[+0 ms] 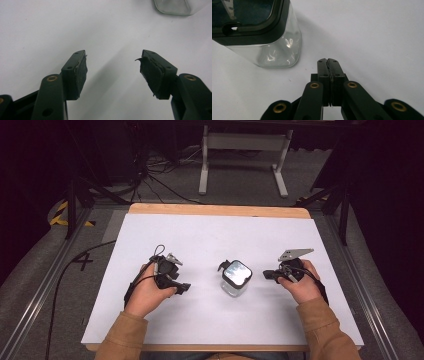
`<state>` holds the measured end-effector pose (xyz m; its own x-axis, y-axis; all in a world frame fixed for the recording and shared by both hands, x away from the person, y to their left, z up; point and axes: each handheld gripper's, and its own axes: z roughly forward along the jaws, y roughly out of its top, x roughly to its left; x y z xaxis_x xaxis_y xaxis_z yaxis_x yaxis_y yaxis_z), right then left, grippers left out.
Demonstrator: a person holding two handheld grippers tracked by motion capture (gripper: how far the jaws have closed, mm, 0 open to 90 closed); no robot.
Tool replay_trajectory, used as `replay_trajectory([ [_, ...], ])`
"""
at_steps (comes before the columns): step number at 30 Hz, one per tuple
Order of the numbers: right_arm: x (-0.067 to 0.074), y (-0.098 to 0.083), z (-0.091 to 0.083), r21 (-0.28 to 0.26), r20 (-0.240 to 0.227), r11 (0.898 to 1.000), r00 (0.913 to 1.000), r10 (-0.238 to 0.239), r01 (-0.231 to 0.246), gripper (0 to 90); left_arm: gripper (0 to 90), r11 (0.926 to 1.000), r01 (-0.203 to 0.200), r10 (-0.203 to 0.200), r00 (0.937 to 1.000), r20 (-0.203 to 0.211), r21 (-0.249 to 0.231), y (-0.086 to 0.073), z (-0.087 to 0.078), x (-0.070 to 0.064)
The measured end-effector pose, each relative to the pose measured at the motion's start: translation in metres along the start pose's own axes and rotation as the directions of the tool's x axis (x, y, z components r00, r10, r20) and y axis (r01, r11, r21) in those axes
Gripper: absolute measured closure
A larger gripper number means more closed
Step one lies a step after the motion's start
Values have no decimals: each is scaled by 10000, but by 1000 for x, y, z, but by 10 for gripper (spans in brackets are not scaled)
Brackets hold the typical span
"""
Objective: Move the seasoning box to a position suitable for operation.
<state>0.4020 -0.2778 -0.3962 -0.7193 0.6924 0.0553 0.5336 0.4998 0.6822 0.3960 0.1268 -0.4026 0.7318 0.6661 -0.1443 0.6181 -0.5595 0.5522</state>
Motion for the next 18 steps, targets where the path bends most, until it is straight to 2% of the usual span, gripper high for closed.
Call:
replay_trajectory([
  [2,-1,0,0,-87,-1,10000,10000,21,-21,900,389,9997,-251,250,9997,22,51,-1,-2,1],
  [5,-1,-1,2,-122,-56,9999,10000,34,-35,900,372,9993,-362,363,9993,33,-122,-1,-3,-1],
  [6,0,-1,3,-150,-105,9999,9999,25,-27,900,367,9987,-492,494,9986,168,-101,0,-5,-2],
  [8,0,0,5,-297,-260,9995,9996,76,-84,900,353,9980,-480,490,9985,242,-404,-2,-6,-4],
  [12,0,4,12,-545,-524,9985,9986,-97,69,900,337,9984,-401,410,9989,213,-405,-9,-10,-2],
  [16,-1,7,17,-735,-790,9970,9964,-301,243,900,322,9978,-280,278,9996,-35,-604,-15,-13,1],
  [18,-2,7,22,-921,-1150,9950,9922,-486,381,900,320,9977,-204,204,9998,-10,-650,-17,-14,2],
])
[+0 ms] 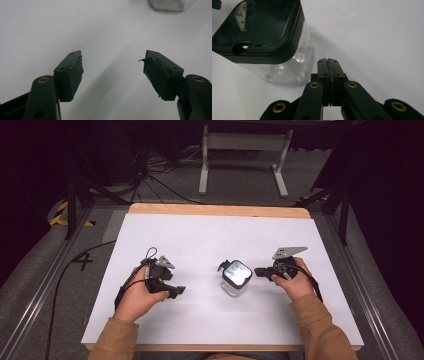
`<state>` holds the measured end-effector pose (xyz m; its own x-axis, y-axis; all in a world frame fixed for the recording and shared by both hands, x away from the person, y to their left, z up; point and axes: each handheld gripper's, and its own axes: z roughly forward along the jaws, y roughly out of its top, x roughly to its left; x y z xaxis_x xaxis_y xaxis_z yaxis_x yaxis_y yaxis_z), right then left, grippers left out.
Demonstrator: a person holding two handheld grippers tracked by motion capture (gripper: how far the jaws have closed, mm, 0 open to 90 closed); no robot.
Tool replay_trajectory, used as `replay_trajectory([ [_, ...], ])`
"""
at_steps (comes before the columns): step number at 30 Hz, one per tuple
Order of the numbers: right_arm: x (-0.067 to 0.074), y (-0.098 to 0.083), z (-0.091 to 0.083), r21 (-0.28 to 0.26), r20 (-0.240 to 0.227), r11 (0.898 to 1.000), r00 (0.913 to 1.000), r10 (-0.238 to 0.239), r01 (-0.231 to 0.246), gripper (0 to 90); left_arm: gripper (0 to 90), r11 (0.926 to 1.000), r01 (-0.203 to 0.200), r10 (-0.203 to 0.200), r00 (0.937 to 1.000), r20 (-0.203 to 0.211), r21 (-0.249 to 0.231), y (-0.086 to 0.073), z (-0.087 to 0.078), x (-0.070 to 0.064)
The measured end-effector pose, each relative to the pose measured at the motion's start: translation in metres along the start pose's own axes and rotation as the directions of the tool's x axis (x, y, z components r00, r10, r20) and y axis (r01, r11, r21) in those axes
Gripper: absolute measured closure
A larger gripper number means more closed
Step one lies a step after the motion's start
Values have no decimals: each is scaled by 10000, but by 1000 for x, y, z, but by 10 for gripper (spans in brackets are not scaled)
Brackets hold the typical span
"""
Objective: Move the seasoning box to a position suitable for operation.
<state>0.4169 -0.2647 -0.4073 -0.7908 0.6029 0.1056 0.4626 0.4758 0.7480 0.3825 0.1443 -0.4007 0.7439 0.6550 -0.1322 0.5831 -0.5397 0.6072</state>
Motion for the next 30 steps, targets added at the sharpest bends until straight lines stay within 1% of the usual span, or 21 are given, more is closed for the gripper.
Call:
replay_trajectory([
  [2,-1,-1,4,48,-130,9999,9998,-166,166,900,318,10000,27,-27,10000,6,11,-1,-1,0],
  [4,-2,-1,9,139,-115,9996,9997,-237,238,900,317,10000,26,-26,10000,-28,-43,-2,-1,0],
  [5,-2,-1,10,144,-124,9997,9997,-202,204,900,317,10000,34,-34,10000,-36,-16,-3,-2,0],
  [7,-1,-1,13,141,-188,9996,9995,-253,256,900,316,10000,61,-61,10000,-1,39,-3,-1,1],
  [8,-1,-1,14,159,-211,9994,9993,-305,308,900,316,10000,53,-53,10000,-46,77,-3,-2,1],
  [10,0,-1,16,61,-427,9997,9988,-219,221,900,314,9999,110,-109,9999,-111,87,-4,-1,0],
  [14,4,1,19,57,-415,9989,9981,-454,457,900,314,9999,90,-89,9999,-65,85,-3,-1,-1],
  [15,5,1,21,113,-474,9988,9978,-472,478,900,311,9998,-46,46,10000,8,186,-3,-1,-2],
  [16,5,1,21,113,-474,9988,9978,-472,478,900,299,9998,-46,46,10000,8,186,-3,-1,-2],
  [17,6,1,22,109,-608,9990,9973,-418,426,900,299,9998,-38,37,10000,23,219,-3,-1,-2],
  [20,7,1,23,138,-558,9989,9974,-450,458,900,299,9998,-2,1,10000,19,216,-2,-1,-2],
  [21,7,0,22,136,-558,9989,9974,-446,454,900,299,9999,3,-3,10000,-9,151,-2,0,-2],
  [25,8,-1,21,164,-612,9990,9973,-415,426,900,299,9995,-123,122,9999,53,281,0,1,-2],
  [26,8,-1,21,182,-642,9989,9970,-431,443,900,299,9998,-134,133,9999,25,147,1,3,-2],
  [27,10,-1,21,198,-696,9987,9966,-450,464,900,299,9997,-129,128,9999,55,225,2,3,-2],
  [30,14,-3,20,258,-777,9977,9951,-607,628,900,299,9996,-195,193,9998,110,188,5,6,-3],
])
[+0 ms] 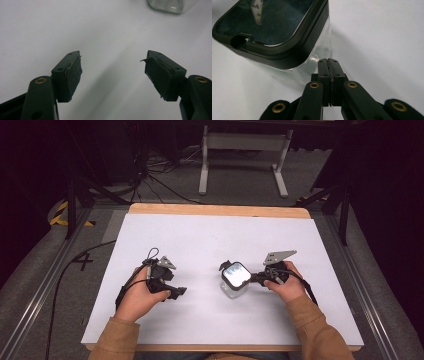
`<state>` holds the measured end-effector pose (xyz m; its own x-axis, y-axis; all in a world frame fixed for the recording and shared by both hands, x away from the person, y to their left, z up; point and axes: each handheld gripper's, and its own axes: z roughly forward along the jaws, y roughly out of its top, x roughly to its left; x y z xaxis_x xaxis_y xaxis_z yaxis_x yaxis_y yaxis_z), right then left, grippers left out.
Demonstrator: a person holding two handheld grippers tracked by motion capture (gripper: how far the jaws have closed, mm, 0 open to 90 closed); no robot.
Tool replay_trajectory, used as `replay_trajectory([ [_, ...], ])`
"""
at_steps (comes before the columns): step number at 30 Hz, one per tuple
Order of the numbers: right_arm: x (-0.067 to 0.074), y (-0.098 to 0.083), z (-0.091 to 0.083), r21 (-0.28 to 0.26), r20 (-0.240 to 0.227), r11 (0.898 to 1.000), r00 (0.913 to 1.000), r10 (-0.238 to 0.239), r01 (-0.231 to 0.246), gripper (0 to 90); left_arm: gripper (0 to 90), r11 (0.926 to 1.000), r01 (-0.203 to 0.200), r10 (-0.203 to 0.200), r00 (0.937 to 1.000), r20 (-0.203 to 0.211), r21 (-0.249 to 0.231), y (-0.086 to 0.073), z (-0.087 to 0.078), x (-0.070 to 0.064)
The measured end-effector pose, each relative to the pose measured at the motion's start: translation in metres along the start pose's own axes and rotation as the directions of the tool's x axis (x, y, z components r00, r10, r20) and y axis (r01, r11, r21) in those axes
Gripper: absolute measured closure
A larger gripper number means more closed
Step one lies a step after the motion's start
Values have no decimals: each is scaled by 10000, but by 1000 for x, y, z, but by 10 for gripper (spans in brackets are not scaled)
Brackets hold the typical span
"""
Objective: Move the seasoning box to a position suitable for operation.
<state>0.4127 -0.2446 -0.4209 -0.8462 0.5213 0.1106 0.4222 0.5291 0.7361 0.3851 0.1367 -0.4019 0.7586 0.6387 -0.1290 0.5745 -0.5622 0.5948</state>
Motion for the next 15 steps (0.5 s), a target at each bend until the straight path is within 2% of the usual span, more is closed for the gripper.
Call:
replay_trajectory([
  [4,6,-1,-1,124,-95,9998,9998,-176,177,900,299,9998,-96,93,9999,121,185,4,3,-1],
  [15,19,-2,-2,437,-241,9981,9988,-424,435,900,300,9996,-228,224,9994,254,137,10,10,-2],
])
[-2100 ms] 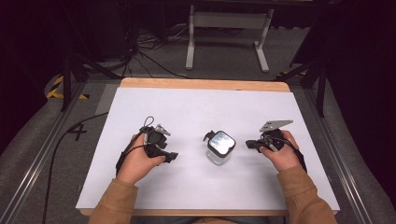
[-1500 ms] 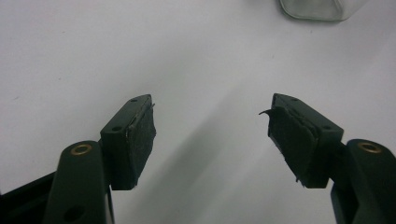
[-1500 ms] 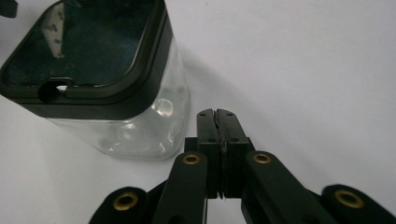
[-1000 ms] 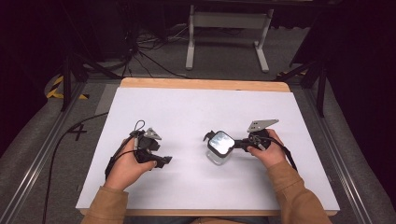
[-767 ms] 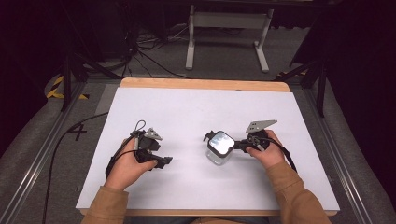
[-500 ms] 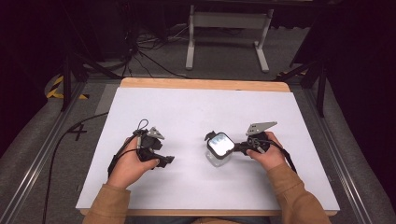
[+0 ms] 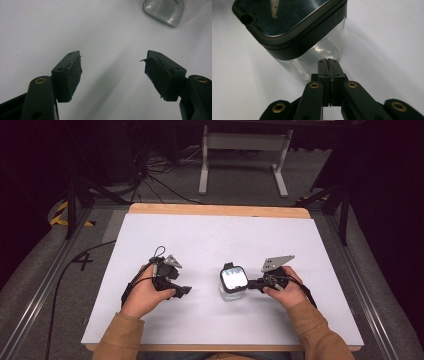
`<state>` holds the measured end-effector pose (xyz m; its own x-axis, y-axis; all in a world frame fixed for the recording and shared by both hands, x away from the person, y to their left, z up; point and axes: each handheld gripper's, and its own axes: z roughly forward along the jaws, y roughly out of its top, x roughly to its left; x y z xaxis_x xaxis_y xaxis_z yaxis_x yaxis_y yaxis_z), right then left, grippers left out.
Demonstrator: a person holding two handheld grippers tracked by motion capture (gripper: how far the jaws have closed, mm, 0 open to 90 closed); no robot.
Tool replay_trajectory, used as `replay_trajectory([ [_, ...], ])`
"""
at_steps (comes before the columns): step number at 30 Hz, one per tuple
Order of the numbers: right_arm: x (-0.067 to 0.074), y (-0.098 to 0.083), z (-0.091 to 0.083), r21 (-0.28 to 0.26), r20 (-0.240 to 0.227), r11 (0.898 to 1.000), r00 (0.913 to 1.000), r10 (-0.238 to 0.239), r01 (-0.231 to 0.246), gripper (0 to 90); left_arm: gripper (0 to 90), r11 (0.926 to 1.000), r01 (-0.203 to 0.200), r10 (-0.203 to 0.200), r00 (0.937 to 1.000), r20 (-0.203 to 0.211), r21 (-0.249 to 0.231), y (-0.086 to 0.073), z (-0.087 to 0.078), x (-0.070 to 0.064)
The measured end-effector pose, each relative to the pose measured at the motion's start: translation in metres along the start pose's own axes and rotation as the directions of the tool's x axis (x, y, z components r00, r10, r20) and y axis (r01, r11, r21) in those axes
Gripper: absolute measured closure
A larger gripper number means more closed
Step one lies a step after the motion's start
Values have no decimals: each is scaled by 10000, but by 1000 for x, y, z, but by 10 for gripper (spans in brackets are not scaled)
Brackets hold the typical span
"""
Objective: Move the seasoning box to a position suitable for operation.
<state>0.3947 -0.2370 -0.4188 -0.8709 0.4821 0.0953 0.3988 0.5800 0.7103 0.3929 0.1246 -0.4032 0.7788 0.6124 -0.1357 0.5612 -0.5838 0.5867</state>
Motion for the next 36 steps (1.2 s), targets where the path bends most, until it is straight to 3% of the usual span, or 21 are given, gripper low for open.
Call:
replay_trajectory([
  [4,5,-1,1,187,-50,9998,9999,-110,111,900,303,10000,-5,5,10000,-15,-35,2,3,0],
  [8,10,-2,2,301,-126,9994,9998,-185,188,900,355,9986,219,-229,9996,185,488,6,5,-1],
  [11,13,-2,3,319,-175,9993,9997,-195,201,900,379,9980,275,-286,9994,177,568,8,6,-1],
  [16,15,-3,3,343,-181,9991,9995,-255,261,900,415,9995,85,-91,9997,206,298,12,4,1],
  [17,15,-3,3,347,-177,9989,9994,-295,301,900,433,9997,-99,92,9996,259,240,13,4,0],
  [19,17,-3,4,338,-276,9990,9992,-289,298,900,524,9955,-930,935,9953,253,-181,17,3,-1],
  [21,18,-4,4,353,-229,9987,9991,-357,365,895,570,9914,-1130,1166,9916,555,-653,21,2,-1],
  [23,18,-4,3,301,-220,9989,9991,-357,363,890,607,9911,-1005,1067,9918,701,-874,21,2,-2],
  [25,16,-5,-2,190,5,9994,9996,-286,286,886,597,9972,-463,517,9941,952,-580,23,-1,3],
  [26,15,-6,-5,130,94,9997,9997,-222,221,886,609,9988,-161,201,9959,878,-452,24,-3,4],
  [27,14,-7,-7,140,174,9998,9997,-158,156,885,641,9995,-134,154,9974,702,-282,26,-6,5],
  [28,13,-10,-9,139,329,9999,9994,-50,46,886,634,9993,-177,194,9986,490,-342,29,-9,5],
  [33,17,-17,-18,-11,602,9999,9980,168,-168,884,539,9919,-312,422,9953,872,-1233,46,-14,0],
  [36,20,-24,-23,43,779,9995,9965,299,-303,879,505,9877,-618,775,9913,1063,-1435,57,-14,-3],
])
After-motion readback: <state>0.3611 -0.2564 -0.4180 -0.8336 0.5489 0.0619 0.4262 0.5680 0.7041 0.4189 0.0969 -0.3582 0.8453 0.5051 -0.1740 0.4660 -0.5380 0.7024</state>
